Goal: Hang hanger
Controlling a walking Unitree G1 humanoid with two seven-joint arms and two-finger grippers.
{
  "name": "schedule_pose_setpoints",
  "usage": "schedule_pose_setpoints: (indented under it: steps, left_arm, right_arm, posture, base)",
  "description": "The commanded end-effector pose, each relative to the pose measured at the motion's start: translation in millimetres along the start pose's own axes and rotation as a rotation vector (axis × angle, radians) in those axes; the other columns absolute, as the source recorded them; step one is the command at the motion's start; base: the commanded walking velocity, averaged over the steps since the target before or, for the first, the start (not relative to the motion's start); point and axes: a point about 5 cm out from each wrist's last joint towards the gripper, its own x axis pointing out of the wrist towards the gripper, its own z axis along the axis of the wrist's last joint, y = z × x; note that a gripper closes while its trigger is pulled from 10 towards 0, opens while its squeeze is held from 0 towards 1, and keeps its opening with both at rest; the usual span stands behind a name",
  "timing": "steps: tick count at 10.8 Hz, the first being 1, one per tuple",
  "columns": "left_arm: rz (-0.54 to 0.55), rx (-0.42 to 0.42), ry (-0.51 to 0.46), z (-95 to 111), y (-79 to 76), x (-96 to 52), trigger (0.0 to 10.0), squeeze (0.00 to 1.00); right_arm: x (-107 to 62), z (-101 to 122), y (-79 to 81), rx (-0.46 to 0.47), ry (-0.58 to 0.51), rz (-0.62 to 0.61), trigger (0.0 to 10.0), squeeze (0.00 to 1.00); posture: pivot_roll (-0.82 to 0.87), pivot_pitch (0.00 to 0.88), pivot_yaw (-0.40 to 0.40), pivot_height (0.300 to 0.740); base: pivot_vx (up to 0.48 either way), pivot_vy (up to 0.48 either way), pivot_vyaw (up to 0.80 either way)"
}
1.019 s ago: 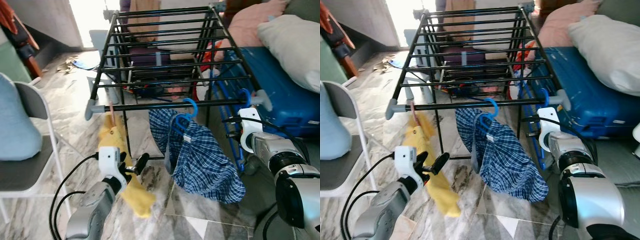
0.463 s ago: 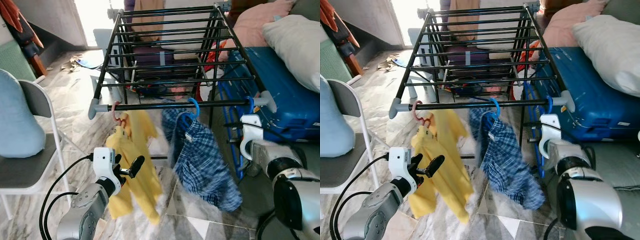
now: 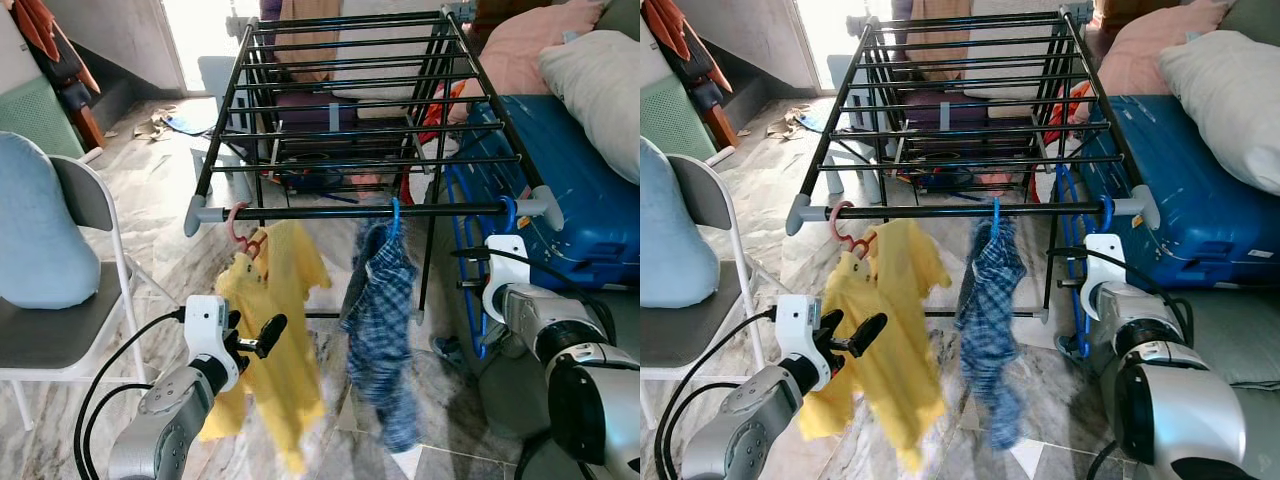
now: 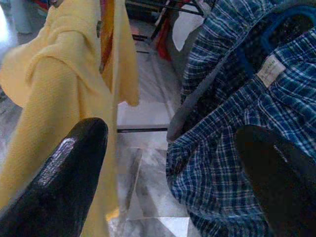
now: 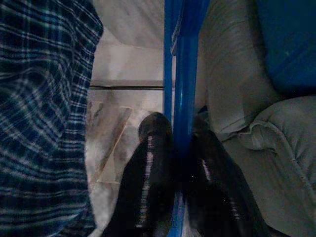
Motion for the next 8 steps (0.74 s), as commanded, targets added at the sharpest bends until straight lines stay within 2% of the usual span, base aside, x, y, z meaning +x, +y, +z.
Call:
schedule_pose_setpoints:
  steps: [1,3,4,6,8]
  left_arm:
    - [0.002,0.014,-0.005,4,-0.1,0.9,10.0,0.00]
    - [-0.008,0.003,-0.025,7,-1.9,4.4,10.0,0.00]
    - [-0.020,-0.004,-0.023,5,-6.0,8.9,10.0,0.00]
    - [-0.049,-0.009,-0.021,3,-14.5,19.0,10.0,0.00]
    - [-0.069,-0.012,-0.019,2,-19.6,27.5,10.0,0.00]
  right_arm:
    - [0.0,-7,-4.7,-0.009,0.016,-0.022,10.0,1.00]
    - [-4.3,8,-19.6,-0.063,-0.092,-0.088,10.0,1.00]
    - [-4.9,7,-22.2,-0.055,-0.109,-0.090,10.0,1.00]
    - [-4.9,-4,-25.9,-0.007,-0.117,-0.102,10.0,1.00]
    - [-5.4,-19,-28.1,-0.033,-0.126,-0.092,10.0,1.00]
  posture:
    - [-0.02,0.000,0.076,0.740]
    - [-0.05,0.000,0.084,0.740]
    - [-0.08,0.000,0.090,0.740]
    - [-0.13,0.000,0.100,0.740]
    - [-0.17,0.000,0.101,0.740]
  base:
    - [0.000,0.000,0.00]
    - [0.000,0.000,0.00]
    - [0.000,0.000,0.00]
    - [0.000,0.000,0.00]
    - [0.000,0.000,0.00]
